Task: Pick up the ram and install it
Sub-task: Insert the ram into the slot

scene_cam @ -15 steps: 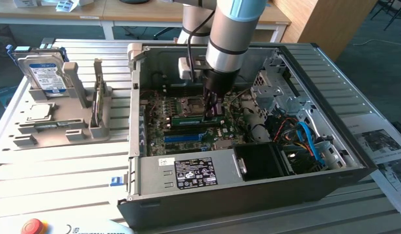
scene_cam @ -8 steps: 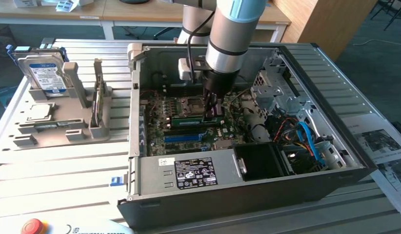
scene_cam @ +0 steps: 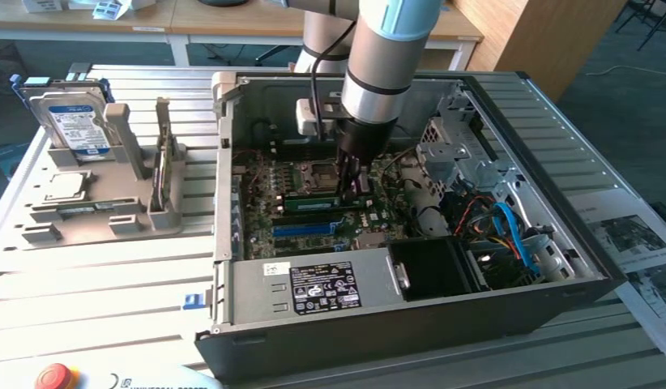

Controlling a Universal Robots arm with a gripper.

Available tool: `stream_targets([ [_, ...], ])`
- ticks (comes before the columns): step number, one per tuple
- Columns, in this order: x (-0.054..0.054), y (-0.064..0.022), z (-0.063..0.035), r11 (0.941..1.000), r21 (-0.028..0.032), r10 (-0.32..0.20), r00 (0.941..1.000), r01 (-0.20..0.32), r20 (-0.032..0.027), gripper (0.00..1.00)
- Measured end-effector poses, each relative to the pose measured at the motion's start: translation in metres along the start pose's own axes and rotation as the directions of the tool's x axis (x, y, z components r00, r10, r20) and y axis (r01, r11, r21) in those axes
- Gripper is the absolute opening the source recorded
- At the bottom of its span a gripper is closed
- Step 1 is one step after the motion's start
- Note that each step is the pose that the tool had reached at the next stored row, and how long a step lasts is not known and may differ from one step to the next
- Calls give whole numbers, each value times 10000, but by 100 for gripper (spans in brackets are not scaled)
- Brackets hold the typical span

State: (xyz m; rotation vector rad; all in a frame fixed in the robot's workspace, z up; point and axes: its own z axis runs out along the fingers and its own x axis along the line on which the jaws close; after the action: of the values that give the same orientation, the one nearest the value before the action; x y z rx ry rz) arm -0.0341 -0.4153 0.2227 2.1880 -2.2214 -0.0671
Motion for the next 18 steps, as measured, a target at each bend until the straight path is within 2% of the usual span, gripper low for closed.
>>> stream_targets([
  [1, 0, 0, 0, 10000, 0, 0, 10000, 0, 0, 31],
  [9, 0, 1, -10, 10000, 0, 0, 10000, 0, -1, 31],
  [18, -3, 7, -181, 10000, 1, 0, 10000, 0, 1, 31],
])
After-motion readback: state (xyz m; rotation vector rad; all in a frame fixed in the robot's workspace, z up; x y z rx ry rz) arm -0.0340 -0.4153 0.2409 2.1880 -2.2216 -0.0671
